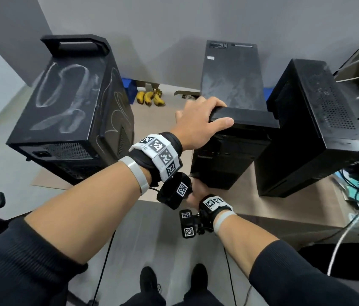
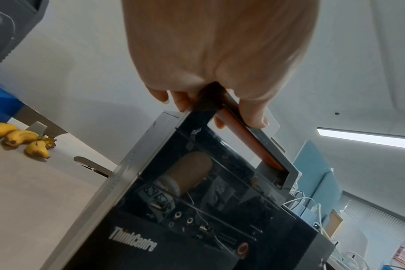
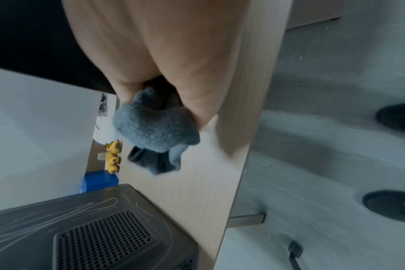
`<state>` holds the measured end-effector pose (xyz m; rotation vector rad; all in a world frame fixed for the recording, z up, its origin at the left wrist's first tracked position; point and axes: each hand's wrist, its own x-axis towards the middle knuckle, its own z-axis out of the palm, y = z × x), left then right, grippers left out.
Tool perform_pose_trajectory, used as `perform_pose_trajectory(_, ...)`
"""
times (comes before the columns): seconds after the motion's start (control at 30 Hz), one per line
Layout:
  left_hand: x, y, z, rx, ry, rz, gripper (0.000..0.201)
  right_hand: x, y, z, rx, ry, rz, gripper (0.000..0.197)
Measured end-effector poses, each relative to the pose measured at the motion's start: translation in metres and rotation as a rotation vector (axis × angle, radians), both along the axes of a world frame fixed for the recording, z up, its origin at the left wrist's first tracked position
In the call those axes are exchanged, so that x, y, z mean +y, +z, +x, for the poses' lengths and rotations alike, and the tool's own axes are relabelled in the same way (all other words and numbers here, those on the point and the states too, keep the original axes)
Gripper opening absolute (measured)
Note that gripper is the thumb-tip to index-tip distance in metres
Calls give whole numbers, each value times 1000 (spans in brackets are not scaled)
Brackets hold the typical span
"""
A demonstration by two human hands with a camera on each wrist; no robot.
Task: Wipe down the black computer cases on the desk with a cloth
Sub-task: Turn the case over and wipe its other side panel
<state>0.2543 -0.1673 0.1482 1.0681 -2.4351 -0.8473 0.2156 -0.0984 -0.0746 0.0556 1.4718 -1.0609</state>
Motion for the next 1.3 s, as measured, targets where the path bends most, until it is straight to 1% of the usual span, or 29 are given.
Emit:
perform_pose_trajectory(0.07, 0, -1, 0, 1, -10, -16, 39, 9, 15, -5, -61, -19, -21, 31)
perform_pose_trajectory(0.13, -1, -3, -1, -2, -6, -55, 40, 21, 32, -13, -66, -16, -51, 30)
perform_pose_trajectory(0.2, 0, -5, -2, -5, 13, -93, 40, 35, 47, -25, -13, -40, -57, 20)
perform_pose_trajectory(0.23, 1, -6, -2, -2, 28, -104, 39, 40, 54, -31, 12, -63, -72, 9)
perform_pose_trajectory(0.27, 2, -7, -3, 6, 43, -111, 38, 44, 60, -39, 39, -97, -90, 7)
perform_pose_trajectory(0.3, 3, -8, -4, 18, 56, -116, 37, 48, 66, -50, 80, -104, -103, 12)
perform_pose_trajectory(0.33, 5, -8, -4, 27, 65, -113, 36, 50, 74, -59, 96, -101, -128, 9)
perform_pose_trajectory(0.37, 6, -7, -5, 39, 69, -104, 34, 53, 82, -70, 87, -85, -168, 9)
perform_pose_trajectory(0.43, 8, -6, -6, 56, 84, -69, 32, 50, 92, -84, 53, -80, -211, 16)
perform_pose_trajectory(0.5, 10, -5, -7, 60, 101, -60, 31, 47, 93, -85, 75, -50, -185, 16)
perform_pose_trajectory(0.57, 12, -5, -7, 50, 121, -77, 33, 47, 85, -78, 146, -14, -124, 10)
perform_pose_trajectory(0.63, 14, -5, -8, 34, 145, -89, 34, 49, 78, -74, 175, 17, -102, 7)
perform_pose_trajectory(0.7, 15, -5, -9, 28, 164, -79, 35, 47, 81, -80, 144, 31, -152, 13)
perform_pose_trajectory(0.8, 19, -4, -15, 34, 169, -59, 35, 48, 94, -101, 94, 25, -235, 35)
perform_pose_trajectory(0.87, 21, -3, -20, 34, 157, -68, 36, 52, 95, -114, 147, -3, -231, 44)
perform_pose_trajectory(0.9, 23, -2, -22, 28, 152, -71, 36, 56, 89, -121, 190, -27, -215, 46)
perform_pose_trajectory(0.93, 23, -2, -22, 25, 151, -75, 36, 59, 85, -123, 211, -41, -199, 44)
perform_pose_trajectory(1.0, 20, -3, -18, 15, 167, -64, 36, 63, 79, -118, 201, -39, -174, 32)
perform_pose_trajectory(1.1, 20, -3, -12, -18, 195, -91, 39, 55, 74, -95, 249, 41, -135, 30)
perform_pose_trajectory(1.17, 24, 0, -13, -35, 199, -84, 40, 48, 79, -76, 249, 138, -160, 24)
perform_pose_trajectory(1.2, 25, 0, -13, -25, 198, -57, 40, 44, 82, -67, 228, 183, -184, 25)
perform_pose_trajectory(1.23, 26, -1, -10, -10, 188, -16, 43, 41, 87, -60, 211, 215, -201, 30)
perform_pose_trajectory(1.3, 26, -2, 6, 85, 157, 43, 51, 34, 97, -48, 179, 255, -228, 36)
